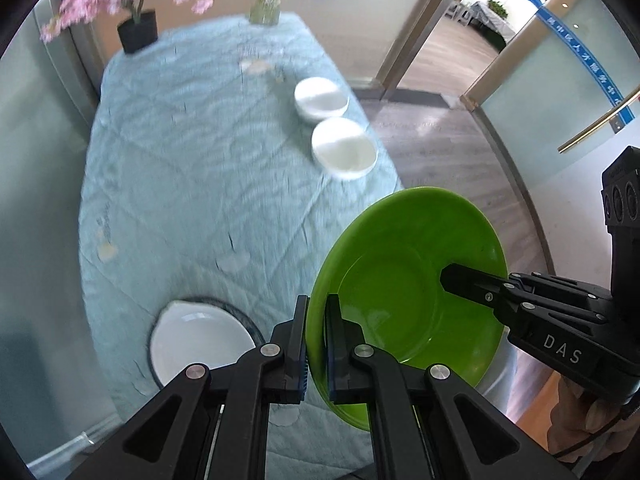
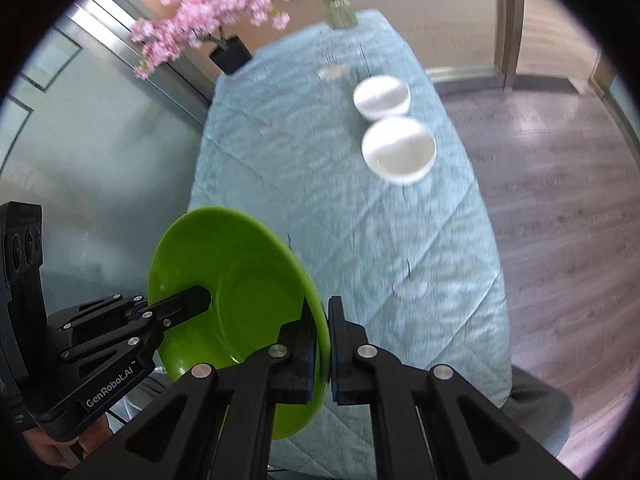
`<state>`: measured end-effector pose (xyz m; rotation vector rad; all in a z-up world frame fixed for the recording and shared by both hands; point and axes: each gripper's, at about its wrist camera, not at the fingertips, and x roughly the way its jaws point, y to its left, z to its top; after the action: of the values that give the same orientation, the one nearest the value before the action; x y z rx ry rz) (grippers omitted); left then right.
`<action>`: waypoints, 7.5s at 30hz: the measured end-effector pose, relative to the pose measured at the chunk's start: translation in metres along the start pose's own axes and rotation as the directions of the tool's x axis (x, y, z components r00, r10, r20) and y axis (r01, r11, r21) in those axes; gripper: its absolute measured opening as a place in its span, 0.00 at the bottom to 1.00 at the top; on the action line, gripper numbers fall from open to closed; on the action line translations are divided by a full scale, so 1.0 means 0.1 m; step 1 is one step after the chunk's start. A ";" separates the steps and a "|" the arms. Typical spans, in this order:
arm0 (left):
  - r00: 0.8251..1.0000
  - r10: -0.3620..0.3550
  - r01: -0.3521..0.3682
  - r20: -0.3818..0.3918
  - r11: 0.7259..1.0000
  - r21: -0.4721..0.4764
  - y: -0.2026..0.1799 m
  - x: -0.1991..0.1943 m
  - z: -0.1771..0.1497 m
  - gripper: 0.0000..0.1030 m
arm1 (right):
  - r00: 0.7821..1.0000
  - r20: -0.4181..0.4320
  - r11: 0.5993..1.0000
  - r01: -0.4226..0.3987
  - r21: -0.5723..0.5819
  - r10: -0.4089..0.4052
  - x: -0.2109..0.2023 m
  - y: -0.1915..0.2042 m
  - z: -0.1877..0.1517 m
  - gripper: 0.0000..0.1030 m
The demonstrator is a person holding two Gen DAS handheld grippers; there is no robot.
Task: Organize plates and bowls
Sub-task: 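Carry the green bowl with both grippers toward the plate stack, then lower the green bowl beside the plate stack and open both grippers, then move both grippers to the rim of the nearer white bowl, then close both grippers on the white bowl rim and lift it, then carry the white bowl over the green bowl and lower it inside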
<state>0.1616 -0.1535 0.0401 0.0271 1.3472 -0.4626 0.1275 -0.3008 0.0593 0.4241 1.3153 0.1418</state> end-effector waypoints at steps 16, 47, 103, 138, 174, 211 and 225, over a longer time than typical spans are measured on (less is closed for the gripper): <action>0.983 -0.059 0.035 -0.175 0.990 -0.134 0.33 1.50 -0.39 0.03 | 0.978 -0.206 0.993 0.052 0.101 -0.031 1.11 -0.55 -0.43 0.06; 0.995 0.006 -0.028 -0.104 0.976 -0.215 0.55 1.64 -0.45 0.51 | 0.990 -0.127 0.986 0.086 0.140 -0.068 1.36 -0.65 -0.50 0.47; 0.921 0.211 -0.180 0.328 0.976 -0.121 0.62 -0.45 -0.12 0.98 | 0.946 0.256 0.972 0.224 -0.077 -0.197 -0.24 -0.33 -0.21 0.99; 0.994 -0.029 0.024 -0.107 0.999 -0.047 0.51 2.27 2.76 0.84 | 0.994 -0.093 0.998 0.055 0.040 -0.051 1.65 -1.47 2.10 0.86; 0.978 -0.044 0.062 -0.204 0.995 0.083 0.15 2.82 2.64 0.03 | 0.981 -0.165 0.974 0.131 0.184 -0.101 1.86 -1.43 1.78 0.04; 0.999 -0.026 0.024 0.021 0.998 0.066 -0.21 -0.13 0.39 0.03 | 0.994 0.097 0.994 0.034 0.100 -0.043 -0.16 -0.19 0.09 0.06; 0.999 -0.019 0.020 -0.046 1.000 0.015 -0.04 0.22 -0.18 0.02 | 0.999 0.015 0.997 0.049 0.067 -0.050 0.17 -0.14 -0.37 0.06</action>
<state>0.1466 -0.1586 0.0157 0.0371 1.3897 -0.4911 0.0944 -0.2991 0.0313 0.4483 1.3161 0.0533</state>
